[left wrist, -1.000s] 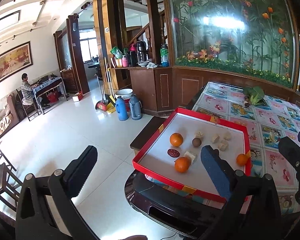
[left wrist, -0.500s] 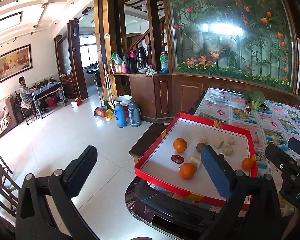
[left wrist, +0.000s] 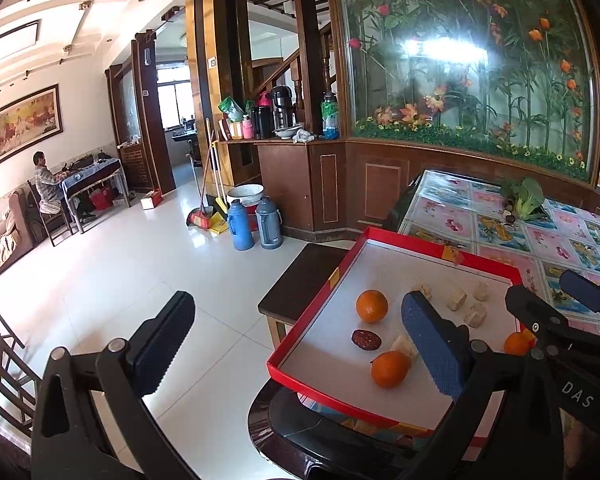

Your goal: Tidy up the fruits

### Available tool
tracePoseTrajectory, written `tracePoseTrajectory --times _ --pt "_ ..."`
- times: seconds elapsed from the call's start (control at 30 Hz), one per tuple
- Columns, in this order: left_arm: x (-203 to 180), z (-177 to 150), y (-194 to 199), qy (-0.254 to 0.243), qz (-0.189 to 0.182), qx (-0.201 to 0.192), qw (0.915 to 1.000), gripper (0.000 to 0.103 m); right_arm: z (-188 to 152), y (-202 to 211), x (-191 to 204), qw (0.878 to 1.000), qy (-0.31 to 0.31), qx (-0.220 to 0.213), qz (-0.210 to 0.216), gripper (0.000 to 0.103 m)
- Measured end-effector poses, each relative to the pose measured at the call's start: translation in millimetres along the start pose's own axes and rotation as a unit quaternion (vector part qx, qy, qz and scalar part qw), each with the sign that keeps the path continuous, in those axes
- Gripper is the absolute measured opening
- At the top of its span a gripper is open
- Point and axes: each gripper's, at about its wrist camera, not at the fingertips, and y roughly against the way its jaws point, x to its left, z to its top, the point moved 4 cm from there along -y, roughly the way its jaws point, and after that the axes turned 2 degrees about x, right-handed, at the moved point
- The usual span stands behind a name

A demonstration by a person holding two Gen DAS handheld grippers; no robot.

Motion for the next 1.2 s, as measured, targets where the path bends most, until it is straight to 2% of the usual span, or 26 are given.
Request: tracePoseTrajectory --times 0.63,1.0,1.2 --pt "-15.8 15.8 -40.5 -0.010 0.021 0.040 0.9989 0.103 -2.1 -9.4 -21.3 1.000 0.008 -0.010 -0.010 0.081" --pt "-39.1 17.4 -16.2 -0.029 0.010 0.036 0.9989 0.103 -3.7 28.8 -33.5 0.999 0.008 -0.036 -0.020 0.081" --pt "-45.0 20.3 6.5 -0.028 0.007 0.021 0.9994 0.103 -4.4 49.5 -40.8 0.998 0.006 -0.053 -0.026 0.081"
